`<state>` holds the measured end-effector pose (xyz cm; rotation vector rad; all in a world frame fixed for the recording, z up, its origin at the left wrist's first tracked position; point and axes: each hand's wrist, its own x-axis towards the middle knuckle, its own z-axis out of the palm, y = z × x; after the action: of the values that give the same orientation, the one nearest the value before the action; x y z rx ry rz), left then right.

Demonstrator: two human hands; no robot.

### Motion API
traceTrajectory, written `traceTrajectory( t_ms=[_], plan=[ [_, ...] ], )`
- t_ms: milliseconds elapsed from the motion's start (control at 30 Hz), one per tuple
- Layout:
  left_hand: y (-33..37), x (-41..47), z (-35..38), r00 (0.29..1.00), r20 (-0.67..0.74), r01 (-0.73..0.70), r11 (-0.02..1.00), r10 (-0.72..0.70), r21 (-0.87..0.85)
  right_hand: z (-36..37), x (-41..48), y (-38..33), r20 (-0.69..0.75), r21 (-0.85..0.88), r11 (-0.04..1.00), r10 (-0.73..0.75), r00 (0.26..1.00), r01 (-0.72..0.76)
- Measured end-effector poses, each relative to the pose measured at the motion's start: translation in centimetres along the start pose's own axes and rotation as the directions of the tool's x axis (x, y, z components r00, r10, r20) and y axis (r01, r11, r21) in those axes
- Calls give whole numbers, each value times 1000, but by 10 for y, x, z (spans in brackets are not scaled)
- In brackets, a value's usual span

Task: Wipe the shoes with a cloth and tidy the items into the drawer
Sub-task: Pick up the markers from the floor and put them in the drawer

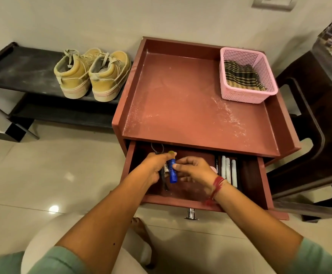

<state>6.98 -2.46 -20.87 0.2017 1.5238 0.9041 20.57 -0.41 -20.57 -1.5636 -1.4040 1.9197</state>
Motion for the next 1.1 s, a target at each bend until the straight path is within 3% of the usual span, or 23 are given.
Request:
traceTrajectory(
  t_ms=[233,333,433,533,633,767,867,900,967,1033,1100],
  plan=[
    [1,-3,5,999,26,17,999,-18,50,-3,10,5,-81,-6,999,49,996,-50],
    [0,-1,5,999,42,14,999,-15,44,-29,25,5,-262,-157,983,48,964,-92],
    [-1,0,5,999,48,-7,998,4,61,-44,39,10,-369,-477,865,-38,929,-154],
    [0,-1,2,999,46,-11,998,9,61,-39,50,15,-321,-688,706,-89,943,-168],
    [1,-4,1,999,45,-12,998,9,56,-29,53,17,-329,-765,605,-70,942,-222],
    [1,-6,1,998,53,-47,997,44,58,-26,52,18,-337,-771,590,-61,940,-238],
    [1,-7,1,997,50,-65,997,63,47,-28,50,15,-368,-679,701,-68,927,-219],
    [1,-7,1,997,48,-65,997,63,45,-29,46,13,-367,-560,810,-54,929,-174],
    [0,-6,3,997,42,-63,997,61,39,-26,31,7,-258,-161,979,81,963,-125],
    [1,-6,6,998,27,-55,998,55,27,-19,11,2,-53,106,982,163,985,-156],
    [4,-8,9,999,35,-32,999,32,15,-10,2,3,19,177,975,129,991,-131]
  ],
)
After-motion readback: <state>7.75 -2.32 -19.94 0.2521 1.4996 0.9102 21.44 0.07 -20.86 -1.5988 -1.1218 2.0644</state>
